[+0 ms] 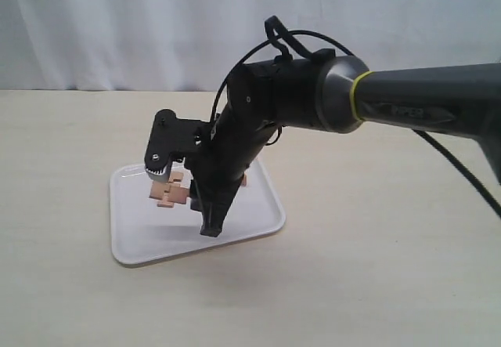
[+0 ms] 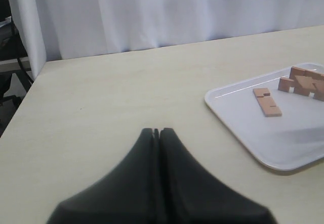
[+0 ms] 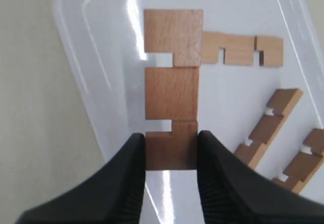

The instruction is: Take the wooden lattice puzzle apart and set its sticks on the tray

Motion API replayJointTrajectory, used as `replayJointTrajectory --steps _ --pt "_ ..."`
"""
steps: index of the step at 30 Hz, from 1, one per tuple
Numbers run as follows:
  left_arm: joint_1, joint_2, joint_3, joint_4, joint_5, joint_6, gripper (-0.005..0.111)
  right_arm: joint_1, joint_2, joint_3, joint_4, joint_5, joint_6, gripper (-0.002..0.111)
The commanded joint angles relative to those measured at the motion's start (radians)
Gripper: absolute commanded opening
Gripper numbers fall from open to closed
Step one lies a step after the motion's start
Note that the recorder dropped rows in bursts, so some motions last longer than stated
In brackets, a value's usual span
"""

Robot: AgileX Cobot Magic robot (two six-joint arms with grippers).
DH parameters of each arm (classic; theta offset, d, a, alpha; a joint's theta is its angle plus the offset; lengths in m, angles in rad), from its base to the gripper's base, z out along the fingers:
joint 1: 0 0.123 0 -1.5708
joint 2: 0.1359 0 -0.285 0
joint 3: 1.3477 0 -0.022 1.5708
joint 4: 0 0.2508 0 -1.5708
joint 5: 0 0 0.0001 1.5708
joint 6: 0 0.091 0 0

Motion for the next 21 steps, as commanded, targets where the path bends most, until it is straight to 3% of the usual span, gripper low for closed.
replayJointTrajectory --steps 1,14,21 --pt "-0.004 -0.001 0.003 0.001 -0.012 0.0 0.0 -0.038 0.088 -0.051 -0.002 -0.003 0.084 0.005" --pt "-0.004 -0.001 0.003 0.001 -0.012 0.0 0.0 -0.038 0.193 -0.116 -0.191 -0.007 0.311 0.006" --pt "-0.004 -0.001 0.003 0.001 -0.012 0.0 0.0 -0.036 0.148 -0.116 -0.167 -0.009 0.325 0.039"
